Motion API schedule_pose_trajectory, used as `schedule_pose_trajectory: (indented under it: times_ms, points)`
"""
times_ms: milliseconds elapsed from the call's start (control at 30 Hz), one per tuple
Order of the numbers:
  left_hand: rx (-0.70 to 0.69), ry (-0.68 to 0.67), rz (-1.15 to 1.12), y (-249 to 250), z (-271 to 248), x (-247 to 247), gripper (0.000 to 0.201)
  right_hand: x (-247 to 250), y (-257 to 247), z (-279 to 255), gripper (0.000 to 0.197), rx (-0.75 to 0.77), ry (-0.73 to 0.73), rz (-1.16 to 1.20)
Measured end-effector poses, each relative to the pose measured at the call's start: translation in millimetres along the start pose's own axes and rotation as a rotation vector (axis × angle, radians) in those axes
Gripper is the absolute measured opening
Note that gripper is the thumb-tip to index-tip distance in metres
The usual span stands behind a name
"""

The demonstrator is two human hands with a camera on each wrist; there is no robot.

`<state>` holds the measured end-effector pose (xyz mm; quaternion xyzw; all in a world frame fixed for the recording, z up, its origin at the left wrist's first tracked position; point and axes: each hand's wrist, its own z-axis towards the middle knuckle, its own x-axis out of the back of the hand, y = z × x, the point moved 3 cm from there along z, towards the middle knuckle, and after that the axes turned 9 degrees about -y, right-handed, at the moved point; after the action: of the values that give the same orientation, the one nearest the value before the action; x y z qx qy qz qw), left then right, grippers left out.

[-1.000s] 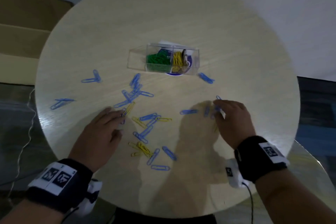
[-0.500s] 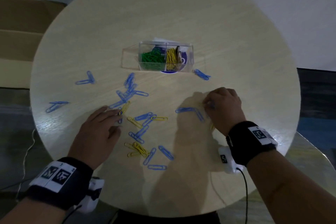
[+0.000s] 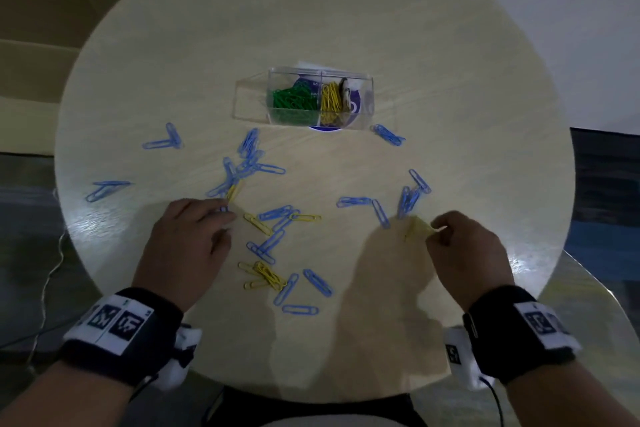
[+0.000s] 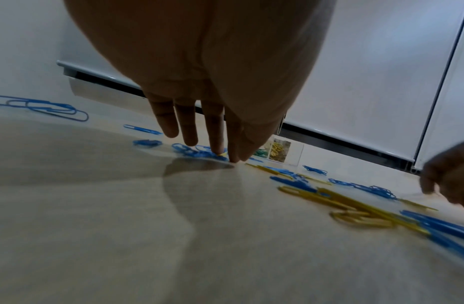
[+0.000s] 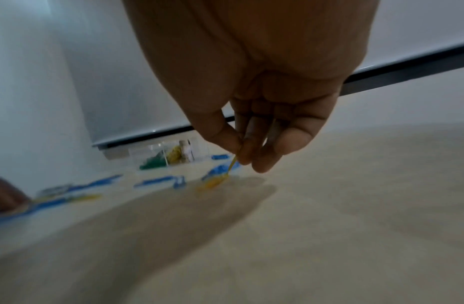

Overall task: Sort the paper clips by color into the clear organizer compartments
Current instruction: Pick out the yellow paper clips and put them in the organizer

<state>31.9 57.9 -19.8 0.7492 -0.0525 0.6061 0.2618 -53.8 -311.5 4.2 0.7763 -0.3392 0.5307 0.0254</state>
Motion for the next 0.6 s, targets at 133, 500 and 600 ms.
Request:
schedule_pose_trajectory:
  times_ms: [133, 500, 600]
  points:
    - [0.022, 0.003, 0.000, 2, 3, 6, 0.028, -19, -6, 6, 0.023, 0.004, -0.054, -0.002]
    - [-0.139, -0.210, -0.036, 15, -31, -7, 0.024, -37, -42, -3, 0.014, 0.295, -0.059, -0.168]
    - [-0.141, -0.113, -0.081, 10, -28, 1, 0.019, -49, -62, -15, 0.018, 0.460, -0.113, -0.216]
